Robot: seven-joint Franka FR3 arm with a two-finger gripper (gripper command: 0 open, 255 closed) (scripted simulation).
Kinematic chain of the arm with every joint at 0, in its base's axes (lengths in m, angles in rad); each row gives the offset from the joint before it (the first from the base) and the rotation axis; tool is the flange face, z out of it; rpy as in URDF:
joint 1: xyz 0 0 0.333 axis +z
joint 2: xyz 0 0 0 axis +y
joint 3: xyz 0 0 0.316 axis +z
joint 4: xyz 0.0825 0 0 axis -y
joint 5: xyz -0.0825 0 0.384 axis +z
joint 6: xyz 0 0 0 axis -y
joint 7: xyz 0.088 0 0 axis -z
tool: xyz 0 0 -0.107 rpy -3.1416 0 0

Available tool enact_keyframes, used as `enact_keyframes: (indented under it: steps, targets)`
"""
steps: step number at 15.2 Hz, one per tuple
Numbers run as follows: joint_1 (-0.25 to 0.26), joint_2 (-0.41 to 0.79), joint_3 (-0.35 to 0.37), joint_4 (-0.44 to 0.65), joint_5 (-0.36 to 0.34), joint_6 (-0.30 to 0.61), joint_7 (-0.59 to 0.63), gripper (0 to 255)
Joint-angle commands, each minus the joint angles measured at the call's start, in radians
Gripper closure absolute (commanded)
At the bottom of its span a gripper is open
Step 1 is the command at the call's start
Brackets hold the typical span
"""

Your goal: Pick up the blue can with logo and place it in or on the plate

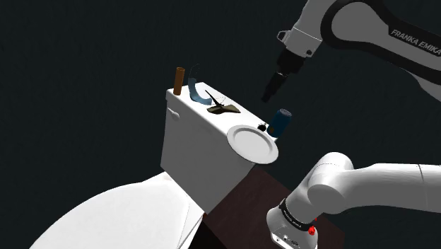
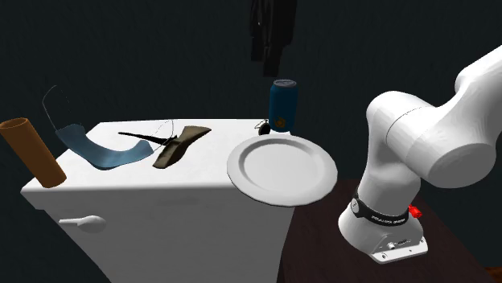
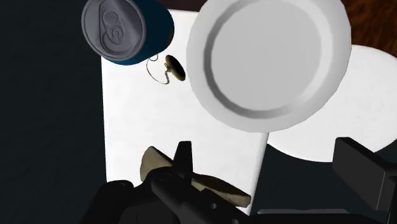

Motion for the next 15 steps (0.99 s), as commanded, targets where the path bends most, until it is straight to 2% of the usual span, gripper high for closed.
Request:
enact_keyframes:
  steps: [1, 12, 15]
  targets:
    - [0.000, 0.000, 0.000, 0.000, 0.000, 0.000, 0.000, 0]
    - [-0.122, -0.144, -0.187, -0.181, -0.167, -0.033, -0.130, 0]
    - [-0.128, -0.155, -0.196, -0.215, -0.176, -0.010, -0.133, 0]
